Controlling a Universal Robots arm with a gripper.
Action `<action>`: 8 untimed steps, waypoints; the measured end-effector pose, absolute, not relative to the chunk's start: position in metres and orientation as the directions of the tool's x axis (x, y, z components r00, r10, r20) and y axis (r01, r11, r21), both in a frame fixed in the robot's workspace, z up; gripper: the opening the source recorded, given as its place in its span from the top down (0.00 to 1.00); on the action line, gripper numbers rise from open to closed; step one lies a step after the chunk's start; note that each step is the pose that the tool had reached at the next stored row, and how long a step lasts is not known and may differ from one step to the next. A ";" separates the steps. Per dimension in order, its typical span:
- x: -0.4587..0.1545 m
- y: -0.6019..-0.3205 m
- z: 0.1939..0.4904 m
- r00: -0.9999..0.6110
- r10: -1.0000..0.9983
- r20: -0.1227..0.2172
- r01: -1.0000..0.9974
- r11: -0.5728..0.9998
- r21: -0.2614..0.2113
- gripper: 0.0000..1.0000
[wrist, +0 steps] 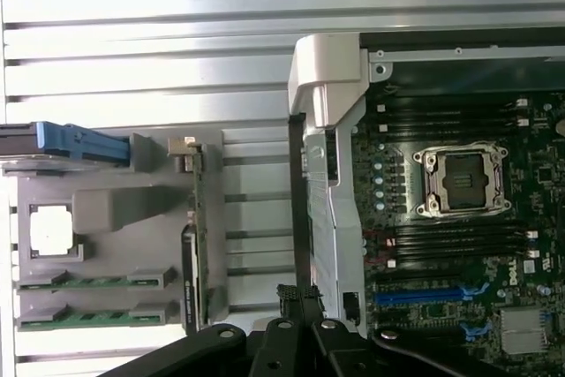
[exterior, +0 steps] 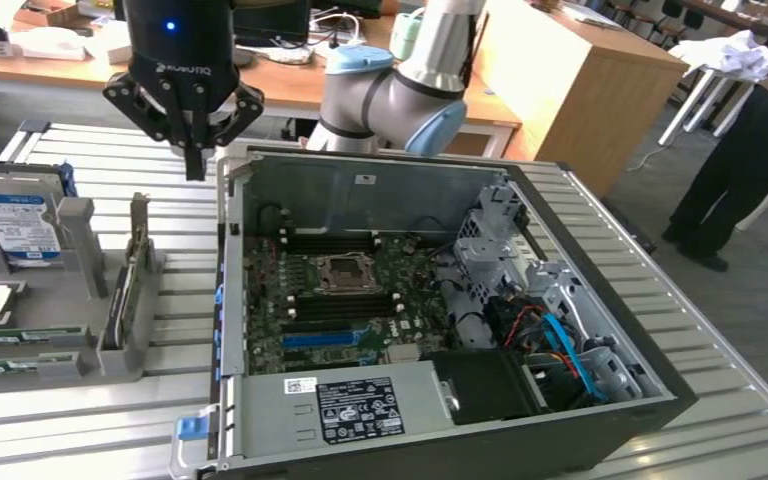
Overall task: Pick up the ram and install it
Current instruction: 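Reach for the ram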
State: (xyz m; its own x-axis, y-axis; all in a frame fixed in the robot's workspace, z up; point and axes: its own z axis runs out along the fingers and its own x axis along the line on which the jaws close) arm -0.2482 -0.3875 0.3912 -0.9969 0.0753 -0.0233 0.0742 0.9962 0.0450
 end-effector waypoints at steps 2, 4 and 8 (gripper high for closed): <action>-0.253 -0.387 0.391 -0.997 0.075 -0.023 0.074 0.996 0.045 0.89; -0.258 -0.387 0.391 -0.997 0.075 -0.023 0.074 0.996 0.045 0.89; -0.268 -0.386 0.391 -0.997 0.075 -0.023 0.074 0.996 0.045 0.89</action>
State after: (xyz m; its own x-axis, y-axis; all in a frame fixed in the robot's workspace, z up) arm -0.2679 -0.3857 0.3910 -0.9969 0.0754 -0.0233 0.0743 0.9962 0.0451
